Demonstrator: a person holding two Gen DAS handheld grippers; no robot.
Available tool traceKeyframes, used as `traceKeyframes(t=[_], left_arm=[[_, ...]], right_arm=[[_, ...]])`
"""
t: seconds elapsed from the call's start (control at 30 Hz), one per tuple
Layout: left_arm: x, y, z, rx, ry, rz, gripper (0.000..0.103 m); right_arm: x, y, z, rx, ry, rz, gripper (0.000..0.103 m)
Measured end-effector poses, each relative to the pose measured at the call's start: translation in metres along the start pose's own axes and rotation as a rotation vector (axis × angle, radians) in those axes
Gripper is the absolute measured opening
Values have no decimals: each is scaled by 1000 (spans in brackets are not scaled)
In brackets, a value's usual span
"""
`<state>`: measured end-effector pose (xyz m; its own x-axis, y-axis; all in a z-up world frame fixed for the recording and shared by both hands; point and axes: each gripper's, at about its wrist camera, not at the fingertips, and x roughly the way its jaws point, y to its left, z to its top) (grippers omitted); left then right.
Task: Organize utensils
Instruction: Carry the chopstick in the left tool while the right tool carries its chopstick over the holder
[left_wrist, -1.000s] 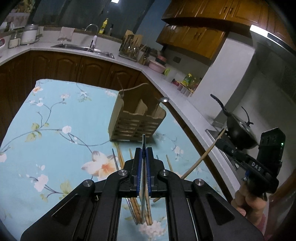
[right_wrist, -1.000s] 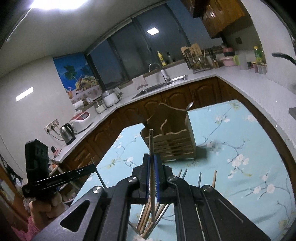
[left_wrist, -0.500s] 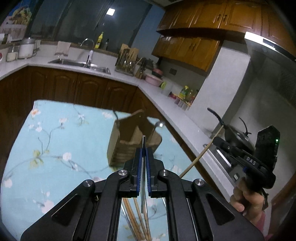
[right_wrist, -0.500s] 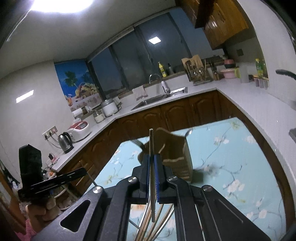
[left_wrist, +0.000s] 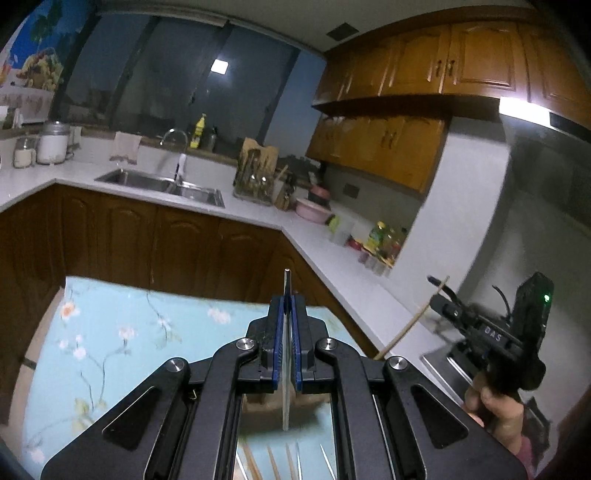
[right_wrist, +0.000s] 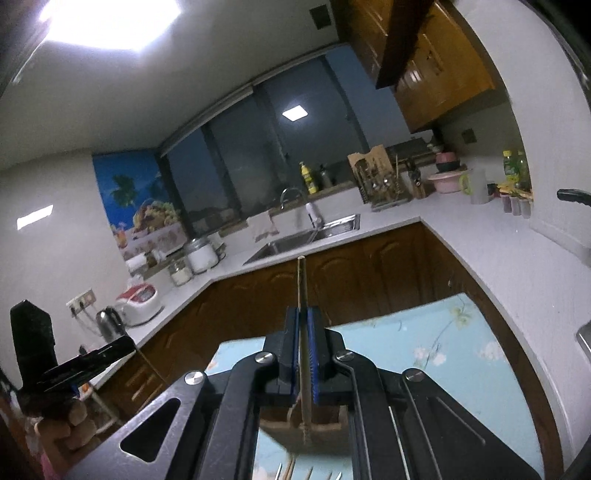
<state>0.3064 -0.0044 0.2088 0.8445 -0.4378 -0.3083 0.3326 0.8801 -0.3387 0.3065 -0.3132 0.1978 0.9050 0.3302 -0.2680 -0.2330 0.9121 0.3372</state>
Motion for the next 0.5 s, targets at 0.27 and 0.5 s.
traceKeyframes(t=[0.27,0.5], left_arm=[[49,17,-9,-36,-12,73,4],[70,27,-47,-54,15,101,4]], right_arm=[[41,-19,-12,20,29,-34,5],[63,-32,-50,43,74,-58,5]])
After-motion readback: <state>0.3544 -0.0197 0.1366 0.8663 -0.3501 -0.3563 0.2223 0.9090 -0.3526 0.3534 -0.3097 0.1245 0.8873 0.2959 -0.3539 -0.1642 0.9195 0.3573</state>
